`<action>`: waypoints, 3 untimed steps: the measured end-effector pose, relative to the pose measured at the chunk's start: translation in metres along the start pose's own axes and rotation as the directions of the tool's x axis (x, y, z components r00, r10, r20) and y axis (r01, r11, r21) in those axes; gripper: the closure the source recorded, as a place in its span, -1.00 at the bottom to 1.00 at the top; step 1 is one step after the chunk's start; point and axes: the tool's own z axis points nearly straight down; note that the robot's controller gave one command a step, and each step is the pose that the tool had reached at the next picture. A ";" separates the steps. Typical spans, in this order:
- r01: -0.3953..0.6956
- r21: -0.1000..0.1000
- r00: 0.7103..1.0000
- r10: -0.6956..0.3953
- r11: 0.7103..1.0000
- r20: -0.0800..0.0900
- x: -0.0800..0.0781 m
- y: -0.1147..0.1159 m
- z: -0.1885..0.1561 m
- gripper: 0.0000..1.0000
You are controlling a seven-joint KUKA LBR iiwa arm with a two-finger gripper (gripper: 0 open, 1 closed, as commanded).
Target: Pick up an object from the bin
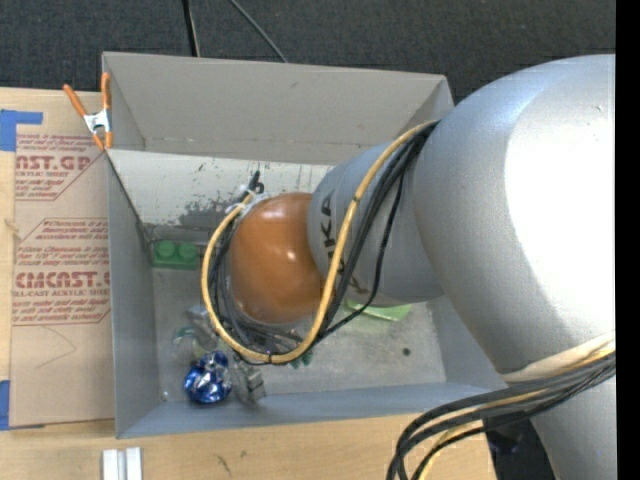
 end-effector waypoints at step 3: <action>-0.111 -0.002 0.994 0.111 0.994 -0.006 -0.026 0.041 0.001 -1.00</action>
Offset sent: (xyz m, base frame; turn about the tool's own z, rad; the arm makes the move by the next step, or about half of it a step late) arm 0.0000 0.0000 0.0000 0.0000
